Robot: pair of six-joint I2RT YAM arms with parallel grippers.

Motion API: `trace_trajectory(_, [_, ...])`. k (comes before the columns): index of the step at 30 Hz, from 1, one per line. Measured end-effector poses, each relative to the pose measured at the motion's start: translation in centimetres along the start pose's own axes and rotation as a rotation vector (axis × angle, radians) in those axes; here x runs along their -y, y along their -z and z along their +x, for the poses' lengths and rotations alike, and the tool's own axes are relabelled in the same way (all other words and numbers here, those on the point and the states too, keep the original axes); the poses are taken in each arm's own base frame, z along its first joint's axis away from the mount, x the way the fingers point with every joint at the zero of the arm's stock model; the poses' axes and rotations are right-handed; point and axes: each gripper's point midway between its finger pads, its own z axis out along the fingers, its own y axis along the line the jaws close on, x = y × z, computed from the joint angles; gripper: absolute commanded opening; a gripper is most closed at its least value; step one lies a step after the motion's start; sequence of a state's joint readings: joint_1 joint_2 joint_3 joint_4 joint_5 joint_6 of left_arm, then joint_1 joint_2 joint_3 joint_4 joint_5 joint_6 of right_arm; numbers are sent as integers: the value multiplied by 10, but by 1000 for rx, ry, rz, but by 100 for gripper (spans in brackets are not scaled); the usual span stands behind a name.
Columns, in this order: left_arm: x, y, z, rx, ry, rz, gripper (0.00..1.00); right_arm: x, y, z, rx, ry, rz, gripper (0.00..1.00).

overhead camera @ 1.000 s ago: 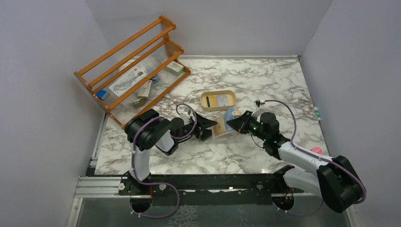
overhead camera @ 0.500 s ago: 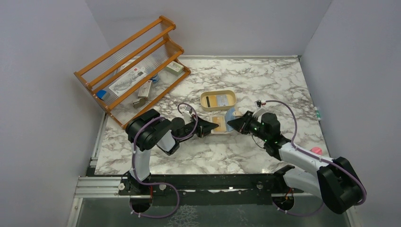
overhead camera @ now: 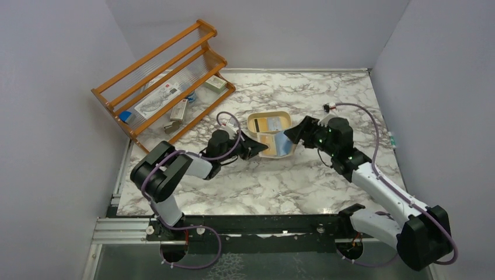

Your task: Take the credit cards out of the card holder

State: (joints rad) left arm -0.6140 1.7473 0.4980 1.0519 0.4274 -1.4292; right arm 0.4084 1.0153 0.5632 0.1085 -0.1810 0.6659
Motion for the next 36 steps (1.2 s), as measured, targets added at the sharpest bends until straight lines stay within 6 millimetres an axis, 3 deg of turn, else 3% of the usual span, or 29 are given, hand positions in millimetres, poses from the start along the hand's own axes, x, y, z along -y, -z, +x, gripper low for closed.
trace_trajectory(4, [23, -14, -11, 20, -178, -82, 0, -8, -1, -30, 16, 93, 51, 80])
trace_trajectory(8, [29, -25, -22, 53, -339, -204, 0, -12, 1, -31, -3, 144, 36, 79])
trace_trajectory(14, [-28, -11, -18, 31, -391, -440, 0, -29, -3, -8, -64, 132, -118, 80])
trace_trajectory(17, [-59, -5, -10, 3, -387, -537, 0, -26, -16, 19, -126, 70, -193, 80])
trace_trajectory(19, [-67, -6, -8, -3, -385, -553, 0, -18, -23, 40, -176, 20, -206, 79])
trace_trajectory(22, [-65, -9, -7, -4, -392, -545, 0, -5, -33, 70, -256, -65, -216, 79])
trace_trajectory(24, [-66, -11, -5, -6, -394, -543, 0, -4, -37, 80, -279, -107, -241, 79])
trace_trajectory(31, [-68, -17, -6, -3, -390, -528, 0, -17, -49, 79, -280, -159, -336, 79])
trace_trajectory(36, [-68, -19, -5, 7, -386, -507, 0, -10, -57, 87, -298, -167, -331, 78])
